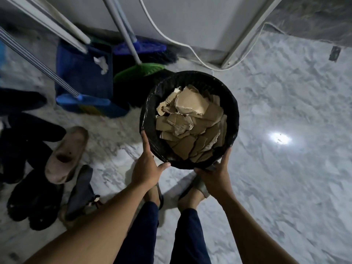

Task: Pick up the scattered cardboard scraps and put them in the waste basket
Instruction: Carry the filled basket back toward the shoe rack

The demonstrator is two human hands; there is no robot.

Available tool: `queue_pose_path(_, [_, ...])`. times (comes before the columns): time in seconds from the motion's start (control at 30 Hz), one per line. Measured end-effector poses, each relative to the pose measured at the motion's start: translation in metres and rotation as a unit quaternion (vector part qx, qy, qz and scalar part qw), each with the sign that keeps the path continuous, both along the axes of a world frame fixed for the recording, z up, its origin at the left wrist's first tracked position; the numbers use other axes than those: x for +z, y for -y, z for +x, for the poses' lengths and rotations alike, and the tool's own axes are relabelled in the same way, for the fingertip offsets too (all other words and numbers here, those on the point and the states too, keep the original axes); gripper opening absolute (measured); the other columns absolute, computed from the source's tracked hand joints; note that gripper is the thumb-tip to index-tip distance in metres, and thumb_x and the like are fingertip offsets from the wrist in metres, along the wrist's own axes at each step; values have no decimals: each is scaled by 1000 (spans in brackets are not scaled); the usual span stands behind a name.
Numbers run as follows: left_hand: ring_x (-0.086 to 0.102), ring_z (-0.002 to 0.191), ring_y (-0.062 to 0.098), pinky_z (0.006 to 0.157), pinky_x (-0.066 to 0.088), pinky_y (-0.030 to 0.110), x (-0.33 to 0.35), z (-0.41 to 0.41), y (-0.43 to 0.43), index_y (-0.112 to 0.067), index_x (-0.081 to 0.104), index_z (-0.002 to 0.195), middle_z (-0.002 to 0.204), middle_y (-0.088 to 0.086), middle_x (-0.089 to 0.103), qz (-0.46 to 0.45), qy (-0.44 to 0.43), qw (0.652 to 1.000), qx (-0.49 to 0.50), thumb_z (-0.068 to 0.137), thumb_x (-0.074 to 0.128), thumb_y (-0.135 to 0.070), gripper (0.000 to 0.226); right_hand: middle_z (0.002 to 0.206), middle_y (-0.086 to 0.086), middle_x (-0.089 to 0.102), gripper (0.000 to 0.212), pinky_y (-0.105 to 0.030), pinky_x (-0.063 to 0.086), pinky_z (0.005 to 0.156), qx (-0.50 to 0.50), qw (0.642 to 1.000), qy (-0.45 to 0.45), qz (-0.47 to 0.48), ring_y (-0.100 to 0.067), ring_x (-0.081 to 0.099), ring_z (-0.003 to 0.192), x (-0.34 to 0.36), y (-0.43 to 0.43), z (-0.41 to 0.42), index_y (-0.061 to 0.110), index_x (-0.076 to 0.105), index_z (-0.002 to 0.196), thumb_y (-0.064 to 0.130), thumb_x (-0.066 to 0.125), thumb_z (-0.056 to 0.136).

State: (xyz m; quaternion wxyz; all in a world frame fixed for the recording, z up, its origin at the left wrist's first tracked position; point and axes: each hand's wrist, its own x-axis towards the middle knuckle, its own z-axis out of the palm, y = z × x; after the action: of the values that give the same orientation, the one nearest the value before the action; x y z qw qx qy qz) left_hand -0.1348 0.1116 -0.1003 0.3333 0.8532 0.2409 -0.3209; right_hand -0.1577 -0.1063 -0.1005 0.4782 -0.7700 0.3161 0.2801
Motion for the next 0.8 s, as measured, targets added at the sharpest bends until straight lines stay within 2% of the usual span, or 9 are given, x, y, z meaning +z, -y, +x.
queue_pose_path(0.1, [70,98,31,75,59,42,-4,-1,-3,-49,-33,144,117,17,70,19,-8,1000,-6,70,88,-36,142,106,7,69,130,-28,46,68,18,1000,-7,-24,4,63,74,-1,-3,-1,37,-23,152,9,80,77])
queue_pose_path(0.17, [69,98,31,73,58,40,-4,2,-2,-48,-32,145,115,14,71,32,-10,999,-15,69,87,-42,141,100,10,66,130,-28,47,69,5,999,-5,-49,3,60,71,0,-3,2,37,-21,153,13,82,77])
queue_pose_path(0.23, [68,103,28,74,57,39,-3,5,-1,-46,-32,145,119,11,70,44,-11,999,-19,69,87,-45,141,99,8,68,132,-34,54,72,-1,998,-6,-58,-8,66,76,1,-2,5,44,-20,151,17,84,75])
queue_pose_path(0.3, [66,109,27,79,57,42,-5,19,2,-46,-30,146,127,10,66,49,-4,999,-21,69,86,-46,140,108,5,69,133,-40,58,77,-9,998,-6,-63,-14,70,81,-2,2,18,51,-19,149,21,87,73])
queue_pose_path(0.37, [65,111,29,79,55,41,-5,38,4,-45,-28,148,130,11,63,53,3,998,-22,71,85,-47,137,117,4,66,133,-40,58,79,-1,998,7,-70,-12,71,80,-2,7,37,50,-19,149,23,87,73])
queue_pose_path(0.47, [65,109,31,76,54,39,-10,80,7,-45,-27,148,133,14,60,55,17,998,-19,71,84,-48,136,114,6,70,132,-39,57,80,15,996,28,-88,-12,69,86,-5,14,81,45,-16,152,26,88,72])
queue_pose_path(0.6, [64,113,31,87,56,47,-15,136,10,-44,-28,148,138,14,57,56,28,998,-25,68,86,-49,139,108,3,75,134,-49,58,81,24,993,49,-103,-20,69,102,-13,22,135,44,-15,151,25,90,69])
queue_pose_path(0.7, [60,117,35,89,53,46,-12,156,12,-39,-21,152,136,15,58,64,-5,996,-68,68,86,-50,137,113,-2,73,135,-45,56,88,41,994,30,-97,-19,68,107,-13,26,150,42,-18,151,27,89,70])
queue_pose_path(0.8, [55,124,36,88,52,45,-4,154,16,-37,-16,155,146,11,50,65,-25,994,-90,72,83,-50,130,116,-11,70,135,-40,54,83,68,991,6,-112,-24,67,103,-8,29,147,41,-25,149,35,86,73])
